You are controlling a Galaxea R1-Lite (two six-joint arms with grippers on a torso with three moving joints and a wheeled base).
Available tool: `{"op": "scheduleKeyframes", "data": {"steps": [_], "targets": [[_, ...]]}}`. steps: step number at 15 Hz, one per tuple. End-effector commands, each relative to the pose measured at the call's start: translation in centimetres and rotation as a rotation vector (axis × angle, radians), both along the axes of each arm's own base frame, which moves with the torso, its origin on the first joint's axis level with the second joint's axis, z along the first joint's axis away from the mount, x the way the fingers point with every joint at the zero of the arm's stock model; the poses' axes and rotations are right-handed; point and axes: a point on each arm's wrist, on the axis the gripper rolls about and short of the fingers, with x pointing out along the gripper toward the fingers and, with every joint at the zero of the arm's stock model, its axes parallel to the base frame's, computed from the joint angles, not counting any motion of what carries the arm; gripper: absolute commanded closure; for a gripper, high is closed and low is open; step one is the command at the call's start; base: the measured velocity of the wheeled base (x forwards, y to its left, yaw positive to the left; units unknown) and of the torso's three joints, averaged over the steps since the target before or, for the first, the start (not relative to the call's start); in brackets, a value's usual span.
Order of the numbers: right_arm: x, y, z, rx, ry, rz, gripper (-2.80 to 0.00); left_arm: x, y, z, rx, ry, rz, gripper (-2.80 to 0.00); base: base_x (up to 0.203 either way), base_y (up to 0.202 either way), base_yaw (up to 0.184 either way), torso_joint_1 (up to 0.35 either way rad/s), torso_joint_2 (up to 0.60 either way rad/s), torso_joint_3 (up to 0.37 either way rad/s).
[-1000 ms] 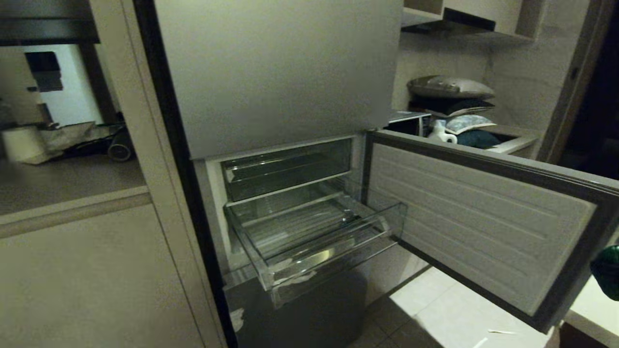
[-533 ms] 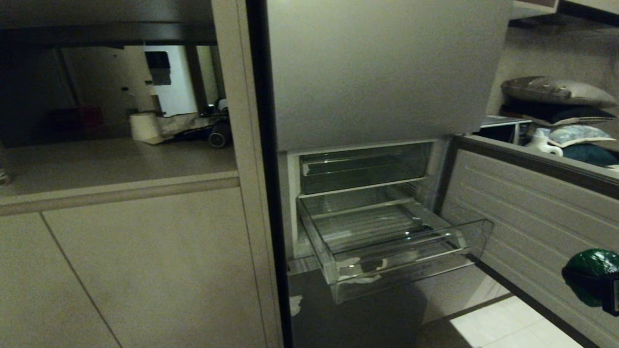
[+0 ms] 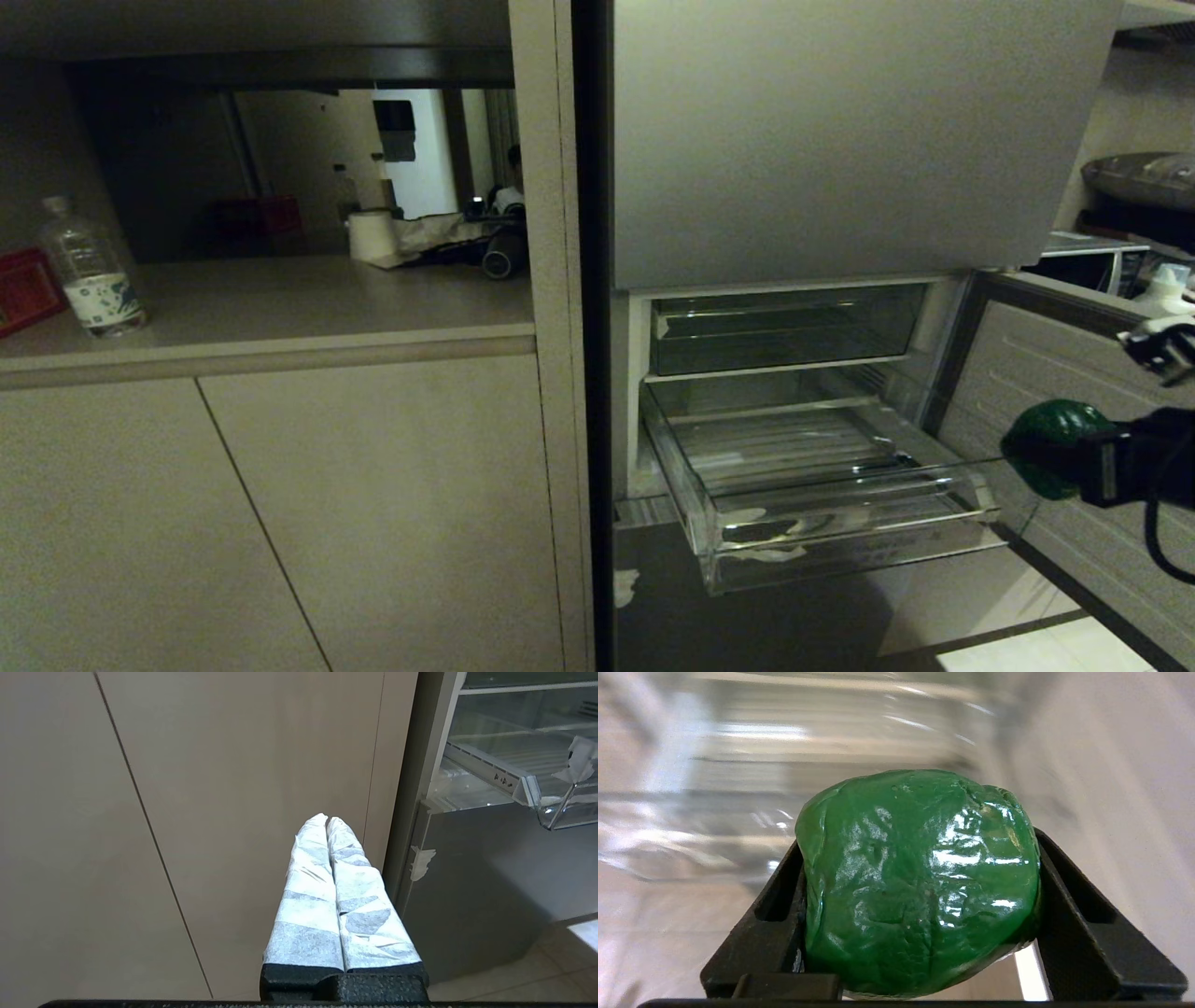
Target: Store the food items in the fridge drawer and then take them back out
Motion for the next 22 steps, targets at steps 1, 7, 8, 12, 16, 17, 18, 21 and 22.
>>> {"op": "scheduleKeyframes", "data": {"steps": [1,7,8,12,16,17,18,21,22], "targets": [[4.3,0.7,-1.3,0.031,0.06,0.053,0.0,0.0,0.0,0.0,0.0,0.002,0.0,0.0,0.0,0.0,0.0,0.0,0.0,0.0],[11.9,1.9,-3.6,0.079,0.105,0.097,0.0,0.0,0.0,0.0,0.0,0.002,0.0,0.0,0.0,0.0,0.0,0.0,0.0,0.0],[13.0,2.0,-4.3,0.081,0.116,0.101,0.0,0.0,0.0,0.0,0.0,0.002,0.0,0.0,0.0,0.0,0.0,0.0,0.0,0.0],[16.7,1.9,-7.2,0.083,0.134,0.105,0.0,0.0,0.0,0.0,0.0,0.002,0.0,0.0,0.0,0.0,0.0,0.0,0.0,0.0],[19.6,2.3,-9.1,0.08,0.131,0.119,0.0,0.0,0.0,0.0,0.0,0.002,0.0,0.0,0.0,0.0,0.0,0.0,0.0,0.0],[20.0,2.3,-9.4,0.08,0.13,0.119,-2.8,0.0,0.0,0.0,0.0,0.002,0.0,0.0,0.0,0.0,0.0,0.0,0.0,0.0],[20.4,2.3,-9.5,0.08,0.126,0.118,-2.8,0.0,0.0,0.0,0.0,0.002,0.0,0.0,0.0,0.0,0.0,0.0,0.0,0.0],[20.9,2.3,-9.9,0.081,0.128,0.117,-2.8,0.0,0.0,0.0,0.0,0.001,0.0,0.0,0.0,0.0,0.0,0.0,0.0,0.0],[20.9,2.3,-9.7,0.086,0.125,0.115,-2.8,0.0,0.0,0.0,0.0,0.002,0.0,0.0,0.0,0.0,0.0,0.0,0.0,0.0]]}}
